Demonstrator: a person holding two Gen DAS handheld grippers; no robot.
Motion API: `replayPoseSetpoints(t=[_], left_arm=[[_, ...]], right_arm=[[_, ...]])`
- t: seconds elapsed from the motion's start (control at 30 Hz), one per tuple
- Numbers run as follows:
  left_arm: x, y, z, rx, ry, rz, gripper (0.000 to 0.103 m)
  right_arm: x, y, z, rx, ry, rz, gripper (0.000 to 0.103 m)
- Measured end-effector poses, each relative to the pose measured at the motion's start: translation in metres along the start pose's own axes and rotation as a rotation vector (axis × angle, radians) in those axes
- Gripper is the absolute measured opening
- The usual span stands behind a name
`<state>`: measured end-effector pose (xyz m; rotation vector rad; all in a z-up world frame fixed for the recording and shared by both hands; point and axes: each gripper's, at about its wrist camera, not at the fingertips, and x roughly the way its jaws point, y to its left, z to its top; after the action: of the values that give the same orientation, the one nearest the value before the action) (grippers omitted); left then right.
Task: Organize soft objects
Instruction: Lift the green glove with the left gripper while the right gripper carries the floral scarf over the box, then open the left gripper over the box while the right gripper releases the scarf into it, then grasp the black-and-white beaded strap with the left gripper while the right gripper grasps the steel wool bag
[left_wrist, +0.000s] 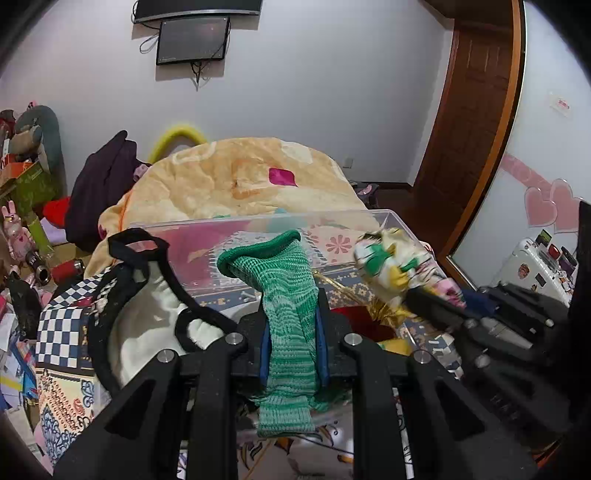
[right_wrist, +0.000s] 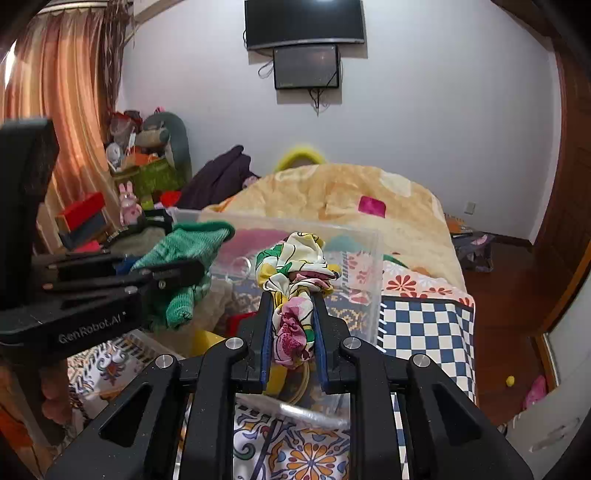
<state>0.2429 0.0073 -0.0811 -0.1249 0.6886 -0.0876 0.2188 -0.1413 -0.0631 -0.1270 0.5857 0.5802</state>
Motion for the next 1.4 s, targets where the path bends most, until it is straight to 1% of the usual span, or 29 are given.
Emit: replayPoseSetpoints(t=[0.03,0.07,0.23,0.3,0.37,0.4,0.43,0.47,0.5,0.53,0.6,0.73,0.83,0.9,0.93,1.0,1.07,1.1,1.17,1.27,1.33,1.4], left_arm=[[0.002,0.0,0.001,0.0,0.005,-0.001,0.019],[0.004,-0.001,0.001,0.002,0.01,0.003,0.019],[0.006,-0.003,-0.001,0.031,0.011,0.025,0.021],[0.005,-0.005,-0.004,0.049,0.012,0.036,0.024],[0.003,-0.007,-0.006,0.056,0.012,0.034,0.033],[0.002,-0.007,-0.006,0.056,0.01,0.033,0.036],[-0.001,-0.007,-0.007,0.055,0.005,0.029,0.041],[-0.004,-0.007,-0.008,0.056,-0.001,0.028,0.045],[-0.006,-0.007,-0.008,0.057,-0.006,0.027,0.046],[-0.009,-0.007,-0.008,0.059,-0.011,0.026,0.047],[-0.018,-0.008,-0.009,0.064,-0.022,0.025,0.047],[-0.04,-0.004,-0.01,0.049,-0.056,0.013,0.052],[-0.058,-0.001,-0.01,0.043,-0.085,0.003,0.054],[-0.072,0.0,-0.01,0.054,-0.105,0.004,0.054],[-0.078,0.0,-0.01,0.059,-0.115,0.005,0.054],[-0.094,0.001,-0.011,0.069,-0.137,0.006,0.054],[-0.11,0.003,-0.013,0.078,-0.163,0.012,0.062],[-0.115,0.003,-0.015,0.08,-0.173,0.017,0.063],[-0.127,0.005,-0.022,0.092,-0.189,0.031,0.068],[-0.135,0.005,-0.035,0.123,-0.168,0.05,0.069],[-0.137,0.006,-0.045,0.141,-0.148,0.06,0.07],[-0.138,0.007,-0.056,0.151,-0.126,0.069,0.073]], right_arm=[[0.003,-0.001,0.0,-0.002,0.007,-0.001,0.017],[0.005,-0.001,0.0,-0.003,0.013,-0.002,0.02],[0.008,0.001,-0.002,-0.022,0.028,-0.017,0.02],[0.009,0.002,-0.003,-0.037,0.036,-0.029,0.021],[0.009,0.002,-0.005,-0.047,0.042,-0.039,0.024],[0.007,0.001,-0.005,-0.047,0.039,-0.043,0.025],[0.006,0.001,-0.005,-0.044,0.036,-0.045,0.032],[0.005,-0.001,-0.005,-0.041,0.034,-0.045,0.04],[0.001,-0.002,-0.005,-0.034,0.026,-0.046,0.044],[-0.002,-0.002,-0.005,-0.033,0.017,-0.049,0.047],[-0.007,-0.002,-0.005,-0.037,0.007,-0.059,0.047],[-0.022,-0.002,-0.002,-0.033,-0.018,-0.053,0.047],[-0.033,0.001,0.0,-0.038,-0.042,-0.052,0.048],[-0.043,0.006,0.001,-0.043,-0.063,-0.051,0.054],[-0.05,0.008,0.002,-0.046,-0.082,-0.047,0.059],[-0.06,0.012,0.001,-0.051,-0.11,-0.043,0.06],[-0.071,0.017,0.002,-0.057,-0.133,-0.031,0.061],[-0.073,0.02,0.002,-0.058,-0.138,-0.024,0.063],[-0.079,0.024,0.001,-0.058,-0.152,-0.008,0.074],[-0.086,0.033,-0.002,-0.071,-0.166,0.012,0.075],[-0.086,0.04,-0.007,-0.074,-0.156,0.041,0.075],[-0.082,0.045,-0.012,-0.074,-0.142,0.062,0.076]])
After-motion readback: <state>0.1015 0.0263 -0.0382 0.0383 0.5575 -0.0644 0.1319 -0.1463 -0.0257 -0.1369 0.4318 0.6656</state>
